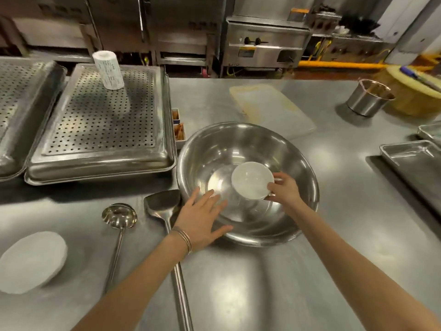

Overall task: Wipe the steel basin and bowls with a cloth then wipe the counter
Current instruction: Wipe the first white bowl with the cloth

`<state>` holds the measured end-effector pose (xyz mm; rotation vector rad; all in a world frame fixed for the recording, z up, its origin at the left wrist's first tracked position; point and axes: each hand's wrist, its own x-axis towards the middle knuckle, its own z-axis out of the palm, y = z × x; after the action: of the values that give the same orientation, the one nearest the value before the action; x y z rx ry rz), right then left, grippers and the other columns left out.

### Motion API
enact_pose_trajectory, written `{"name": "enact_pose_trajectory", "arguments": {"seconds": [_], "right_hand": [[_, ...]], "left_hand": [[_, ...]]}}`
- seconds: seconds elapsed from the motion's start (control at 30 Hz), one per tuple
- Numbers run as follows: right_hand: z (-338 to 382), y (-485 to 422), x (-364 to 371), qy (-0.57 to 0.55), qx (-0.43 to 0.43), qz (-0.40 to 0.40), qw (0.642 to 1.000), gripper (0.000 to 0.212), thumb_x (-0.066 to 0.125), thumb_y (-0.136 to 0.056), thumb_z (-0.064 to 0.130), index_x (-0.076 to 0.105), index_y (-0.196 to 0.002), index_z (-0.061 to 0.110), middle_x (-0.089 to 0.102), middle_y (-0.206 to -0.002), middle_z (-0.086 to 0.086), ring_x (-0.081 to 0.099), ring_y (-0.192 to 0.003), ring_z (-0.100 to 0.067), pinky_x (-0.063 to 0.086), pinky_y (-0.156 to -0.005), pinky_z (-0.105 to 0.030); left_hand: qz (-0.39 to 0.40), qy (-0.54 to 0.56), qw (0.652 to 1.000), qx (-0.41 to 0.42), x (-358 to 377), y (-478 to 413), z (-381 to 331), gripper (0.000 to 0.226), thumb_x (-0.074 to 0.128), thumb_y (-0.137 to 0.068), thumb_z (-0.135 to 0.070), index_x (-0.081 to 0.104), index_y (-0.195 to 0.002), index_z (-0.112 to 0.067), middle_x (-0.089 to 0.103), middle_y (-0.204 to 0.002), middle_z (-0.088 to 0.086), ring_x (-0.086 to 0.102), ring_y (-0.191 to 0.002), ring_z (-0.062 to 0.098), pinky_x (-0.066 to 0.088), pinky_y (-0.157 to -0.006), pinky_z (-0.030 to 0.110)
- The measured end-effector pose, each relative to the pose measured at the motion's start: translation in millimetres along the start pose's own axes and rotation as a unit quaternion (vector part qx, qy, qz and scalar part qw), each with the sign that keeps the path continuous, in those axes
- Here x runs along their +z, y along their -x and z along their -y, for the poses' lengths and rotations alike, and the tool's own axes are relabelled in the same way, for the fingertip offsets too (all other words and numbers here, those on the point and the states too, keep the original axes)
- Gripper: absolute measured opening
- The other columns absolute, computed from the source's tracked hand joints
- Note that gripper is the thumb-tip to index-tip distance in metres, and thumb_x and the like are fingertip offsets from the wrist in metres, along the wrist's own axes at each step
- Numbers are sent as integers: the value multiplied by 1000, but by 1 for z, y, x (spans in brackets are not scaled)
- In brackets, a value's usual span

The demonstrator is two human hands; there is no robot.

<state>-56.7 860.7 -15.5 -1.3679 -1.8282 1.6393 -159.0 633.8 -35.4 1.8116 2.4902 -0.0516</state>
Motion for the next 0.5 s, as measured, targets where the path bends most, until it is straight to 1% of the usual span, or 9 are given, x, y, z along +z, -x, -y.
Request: {"name": "enact_pose_trajectory", "arguments": {"seconds": [0.03, 0.1, 0.13, 0.17, 0.23, 0.3, 0.33, 0.43, 0.5], "right_hand": [[-5, -11, 3, -5, 12, 7, 1000, 41, 54, -80, -10, 51, -120, -1, 53, -115, -19, 57, -100, -35, 57, -61, -42], [-13, -30, 11, -8, 33, 20, 999, 40, 52, -81, -13, 50, -119, -1, 52, -113, -17, 55, -98, -33, 57, -60, -43], [-17, -38, 15, -2, 38, 24, 999, 39, 52, -80, -13, 50, -117, 0, 53, -112, -18, 55, -96, -32, 57, -60, -43], [-22, -46, 19, 6, 40, 27, 999, 37, 53, -80, -12, 51, -114, 3, 54, -113, -18, 56, -94, -32, 57, -62, -45], [-31, -58, 26, 27, 43, 32, 998, 36, 53, -79, -11, 52, -110, 7, 56, -113, -19, 58, -91, -33, 57, -61, -43], [-38, -67, 32, 30, 52, 37, 998, 37, 52, -80, -12, 52, -113, 5, 56, -111, -19, 58, -90, -32, 56, -60, -44], [-38, -69, 34, 27, 56, 39, 997, 38, 50, -81, -12, 52, -115, 3, 55, -110, -18, 57, -91, -32, 55, -59, -43], [-41, -77, 38, 13, 68, 39, 997, 40, 48, -82, -14, 49, -119, 0, 52, -106, -16, 55, -91, -31, 55, -47, -37], [-41, -82, 40, 7, 72, 32, 997, 41, 48, -81, -14, 50, -119, 2, 51, -107, -17, 55, -93, -33, 56, -49, -39]], "left_hand": [[-11, 6, 1000, 3, 3, -2, 1, 90, -13, -77, -71, 23, -146, -26, 33, -149, 2, 18, -142, 21, 7, -116, 49], [-34, 21, 999, 9, 8, -2, 2, 79, 1, -86, -69, 48, -133, -25, 57, -130, 2, 43, -129, 22, 17, -111, 48], [-47, 32, 998, 11, 12, -3, 2, 74, 8, -88, -67, 56, -125, -25, 63, -120, 1, 50, -122, 22, 21, -107, 48], [-57, 45, 997, 12, 16, -4, 3, 69, 14, -89, -66, 61, -119, -26, 65, -115, -1, 54, -118, 22, 23, -105, 47], [-80, 62, 995, 14, 23, -4, 3, 61, 26, -87, -65, 63, -115, -27, 66, -111, -2, 55, -115, 21, 24, -105, 45], [-105, 76, 992, 11, 25, -5, 4, 56, 35, -83, -64, 64, -112, -27, 66, -109, -2, 56, -113, 22, 26, -105, 44], [-113, 78, 990, 12, 26, -5, 4, 55, 37, -82, -64, 65, -111, -26, 67, -107, -2, 56, -111, 22, 27, -104, 44], [-141, 82, 986, 15, 28, -5, 2, 54, 39, -81, -63, 66, -109, -26, 67, -106, -2, 57, -109, 21, 28, -104, 43], [-150, 83, 985, 15, 29, -6, 2, 53, 39, -82, -63, 66, -109, -26, 67, -106, -3, 57, -108, 21, 29, -104, 43]]}}
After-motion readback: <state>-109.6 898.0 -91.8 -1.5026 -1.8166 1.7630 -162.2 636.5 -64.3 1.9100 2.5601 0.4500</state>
